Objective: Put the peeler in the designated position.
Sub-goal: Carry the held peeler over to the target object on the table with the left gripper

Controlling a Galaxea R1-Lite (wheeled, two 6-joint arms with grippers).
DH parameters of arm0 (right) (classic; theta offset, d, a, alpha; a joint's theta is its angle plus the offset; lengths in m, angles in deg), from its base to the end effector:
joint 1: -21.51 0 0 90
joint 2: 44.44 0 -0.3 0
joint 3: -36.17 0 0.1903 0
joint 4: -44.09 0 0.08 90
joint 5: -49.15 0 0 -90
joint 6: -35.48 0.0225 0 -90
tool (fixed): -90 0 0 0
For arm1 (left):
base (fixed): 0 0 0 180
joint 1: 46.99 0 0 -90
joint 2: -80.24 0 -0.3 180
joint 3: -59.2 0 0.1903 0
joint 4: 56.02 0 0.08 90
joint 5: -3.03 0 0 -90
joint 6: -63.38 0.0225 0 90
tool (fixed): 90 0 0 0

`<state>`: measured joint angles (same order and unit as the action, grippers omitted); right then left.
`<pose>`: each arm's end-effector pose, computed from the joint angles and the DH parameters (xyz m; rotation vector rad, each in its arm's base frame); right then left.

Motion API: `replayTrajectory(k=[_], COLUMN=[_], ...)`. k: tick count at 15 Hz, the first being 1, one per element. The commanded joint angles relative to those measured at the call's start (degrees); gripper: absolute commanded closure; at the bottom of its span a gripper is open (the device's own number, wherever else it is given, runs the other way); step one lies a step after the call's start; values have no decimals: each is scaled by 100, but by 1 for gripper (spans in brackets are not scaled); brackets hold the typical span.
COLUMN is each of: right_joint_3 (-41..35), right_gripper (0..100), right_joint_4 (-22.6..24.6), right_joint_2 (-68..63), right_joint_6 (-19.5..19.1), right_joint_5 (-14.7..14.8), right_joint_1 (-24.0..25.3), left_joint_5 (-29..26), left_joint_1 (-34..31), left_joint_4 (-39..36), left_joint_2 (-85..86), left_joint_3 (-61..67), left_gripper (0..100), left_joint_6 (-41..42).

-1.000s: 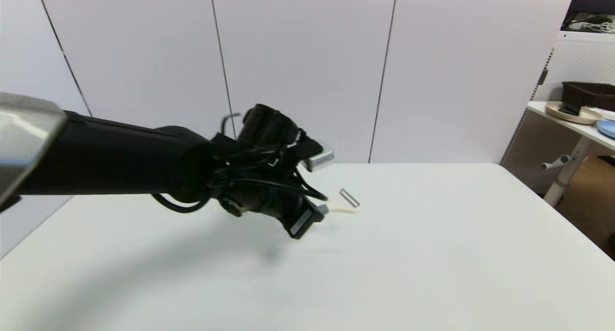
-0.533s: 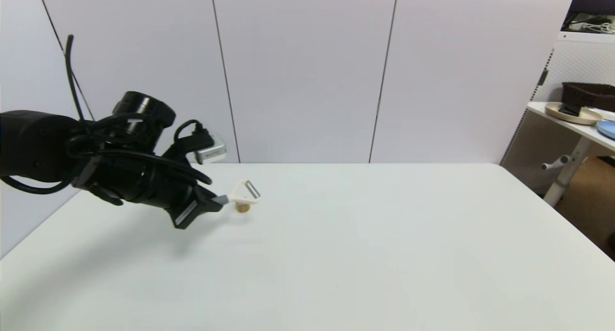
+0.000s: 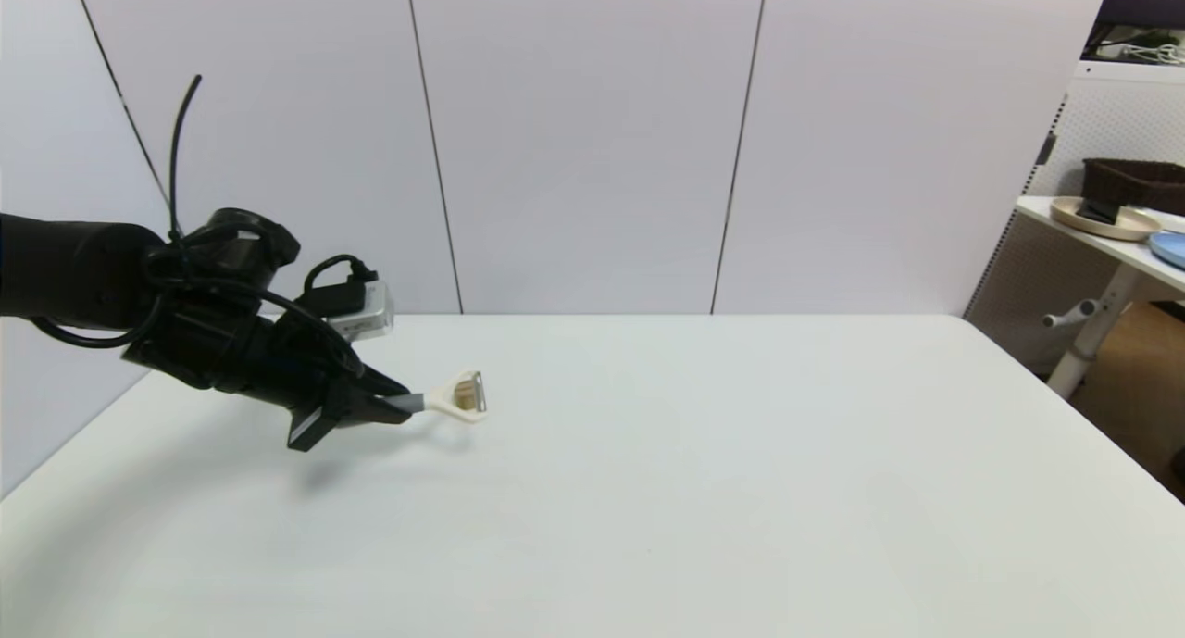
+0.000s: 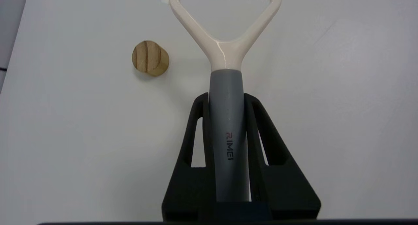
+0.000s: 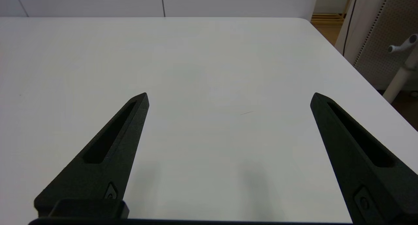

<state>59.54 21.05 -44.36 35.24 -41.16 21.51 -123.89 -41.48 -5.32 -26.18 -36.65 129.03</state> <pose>-0.0229 0.0001 0.0760 -0.0042 -0.0072 0.0054 0.3162 -0.0441 0.1669 0.6972 0.5322 -1.1534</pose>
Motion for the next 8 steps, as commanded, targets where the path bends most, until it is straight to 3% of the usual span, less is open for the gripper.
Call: replayTrajectory(k=[1,8], right_joint_3=[0,0], right_gripper=[0,0], right_joint_4=[2,2], right_joint_2=[1,1], right_joint_6=[-2,-2], right_joint_5=[-5,-5], right_joint_1=[0,0], left_joint_5=[-298,-315], left_joint_1=[64,328], left_joint_4=[115,800], left_joint_2=[-827,-1697], left_joint_3=[-398,-1303], left_gripper=[100,100], left_joint_6=[414,818])
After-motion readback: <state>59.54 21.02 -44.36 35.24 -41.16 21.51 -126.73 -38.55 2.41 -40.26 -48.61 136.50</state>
